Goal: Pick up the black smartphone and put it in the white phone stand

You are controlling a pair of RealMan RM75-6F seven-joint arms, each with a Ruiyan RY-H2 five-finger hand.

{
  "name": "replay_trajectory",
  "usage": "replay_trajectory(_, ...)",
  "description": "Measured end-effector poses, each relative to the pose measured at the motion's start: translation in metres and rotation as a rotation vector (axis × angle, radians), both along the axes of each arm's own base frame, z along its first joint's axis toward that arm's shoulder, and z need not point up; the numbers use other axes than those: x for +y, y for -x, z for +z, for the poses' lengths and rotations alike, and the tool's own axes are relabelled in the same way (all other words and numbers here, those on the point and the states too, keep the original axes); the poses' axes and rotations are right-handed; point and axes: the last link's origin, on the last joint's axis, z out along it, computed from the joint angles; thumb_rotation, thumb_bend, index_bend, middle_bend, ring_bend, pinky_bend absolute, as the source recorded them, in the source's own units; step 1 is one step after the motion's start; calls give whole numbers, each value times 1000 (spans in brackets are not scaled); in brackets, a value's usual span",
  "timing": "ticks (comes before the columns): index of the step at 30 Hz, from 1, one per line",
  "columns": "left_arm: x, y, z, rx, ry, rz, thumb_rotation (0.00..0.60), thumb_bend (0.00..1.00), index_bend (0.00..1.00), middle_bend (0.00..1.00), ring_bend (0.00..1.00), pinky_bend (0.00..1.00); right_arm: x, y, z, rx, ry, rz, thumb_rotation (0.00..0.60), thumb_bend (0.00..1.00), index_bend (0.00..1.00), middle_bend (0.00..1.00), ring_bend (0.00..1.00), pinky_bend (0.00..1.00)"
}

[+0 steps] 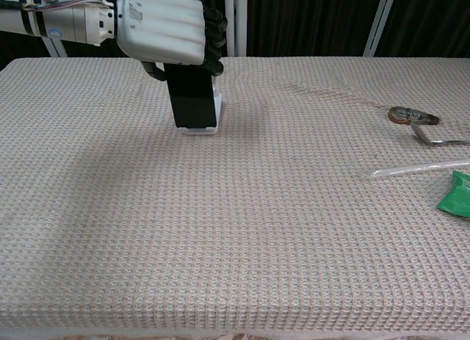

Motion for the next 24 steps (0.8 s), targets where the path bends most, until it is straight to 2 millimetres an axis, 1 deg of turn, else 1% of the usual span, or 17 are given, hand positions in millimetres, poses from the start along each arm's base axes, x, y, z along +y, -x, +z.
replay_trajectory(1, 0, 0, 0, 1, 0, -1, 600, 416, 474, 450, 261, 230, 0, 0, 0, 0, -1, -1, 600, 421, 0, 0, 0, 0)
replay_trajectory(3, 0, 0, 1, 3, 1, 0, 600, 379, 394, 359, 240, 230, 0, 0, 0, 0, -1, -2, 600, 418, 0, 0, 0, 0)
replay_trajectory(5, 1, 0, 1, 4, 0, 4, 600, 335, 266, 251, 213, 230, -1, 0, 0, 1, -1, 0, 600, 420, 0, 0, 0, 0)
replay_trajectory(7, 1, 0, 1, 5, -4, 7, 600, 295, 153, 169, 175, 228, -1, -1, 0, 2, -1, 1, 600, 420, 0, 0, 0, 0)
replay_trajectory(8, 1, 0, 1, 5, -6, 8, 600, 278, 107, 134, 153, 226, -1, -1, 0, 2, 0, 1, 600, 420, 0, 0, 0, 0)
replay_trajectory(9, 2, 0, 1, 1, -7, 13, 600, 265, 84, 109, 138, 225, -1, -1, 0, 2, 0, 1, 600, 420, 0, 0, 0, 0)
replay_trajectory(14, 2, -1, 1, -18, -17, 19, 600, 239, 38, 50, 109, 218, -1, 0, 0, 1, 1, -5, 600, 420, 0, 0, 0, 0)
replay_trajectory(24, 1, -1, 3, -45, -21, 33, 600, 222, 15, 14, 89, 211, -2, -1, 0, 1, 0, -3, 600, 420, 0, 0, 0, 0)
